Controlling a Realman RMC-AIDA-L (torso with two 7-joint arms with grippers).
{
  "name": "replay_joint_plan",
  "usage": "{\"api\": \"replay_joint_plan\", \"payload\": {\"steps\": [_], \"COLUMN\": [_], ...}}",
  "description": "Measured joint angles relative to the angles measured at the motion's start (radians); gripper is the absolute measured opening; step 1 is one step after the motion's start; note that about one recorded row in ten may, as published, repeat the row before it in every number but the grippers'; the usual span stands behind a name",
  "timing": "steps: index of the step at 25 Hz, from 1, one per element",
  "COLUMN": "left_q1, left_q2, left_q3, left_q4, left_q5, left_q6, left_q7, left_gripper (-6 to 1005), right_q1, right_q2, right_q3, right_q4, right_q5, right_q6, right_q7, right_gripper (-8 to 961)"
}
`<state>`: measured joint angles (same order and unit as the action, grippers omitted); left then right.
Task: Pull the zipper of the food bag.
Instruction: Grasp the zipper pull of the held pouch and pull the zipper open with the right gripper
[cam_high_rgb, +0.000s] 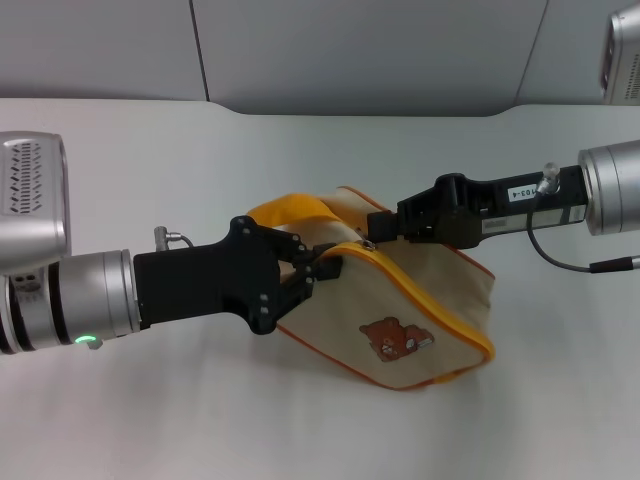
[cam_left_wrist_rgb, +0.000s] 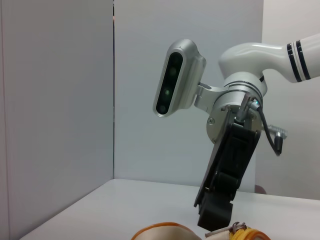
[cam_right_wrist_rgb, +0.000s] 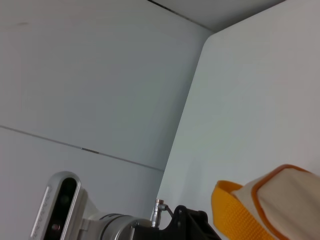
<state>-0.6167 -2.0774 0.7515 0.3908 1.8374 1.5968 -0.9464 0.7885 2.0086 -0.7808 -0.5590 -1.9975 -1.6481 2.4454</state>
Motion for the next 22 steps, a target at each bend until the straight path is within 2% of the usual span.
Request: {"api": "replay_joint_plan", "payload": {"steps": [6,15,20,22], "left_q1": [0.0,-0.002,-0.004,-0.006], "left_q2": [-0.001,-0.001,-0.001,-0.001], "left_q3": [-0.001,-0.003,-0.003,-0.003], "left_q4": [-0.001,0.0,0.002,0.002], "left_q5": [0.0,0.0,0.0,0.0], "left_q6": [0.001,0.002,0.003,0.003], "left_q7": [-0.001,-0.003,-0.003,-0.003], "left_gripper": [56,56,56,56], "right_q1": [-0.002,-0.008,-0.009,-0.005], "right_q2": [-0.002,-0.007,-0.008,-0.009], "right_q3": [0.011,0.011,0.01,0.009], "right_q4": [0.005,0.011,0.032,0.042], "right_q5": [0.006,0.016,0.015,0.016], "right_q6": [-0.003,0.001,0.02,0.021], "right_q7": [-0.001,0.013,0.018,0.018], "right_gripper": [-1,40,262,310]}}
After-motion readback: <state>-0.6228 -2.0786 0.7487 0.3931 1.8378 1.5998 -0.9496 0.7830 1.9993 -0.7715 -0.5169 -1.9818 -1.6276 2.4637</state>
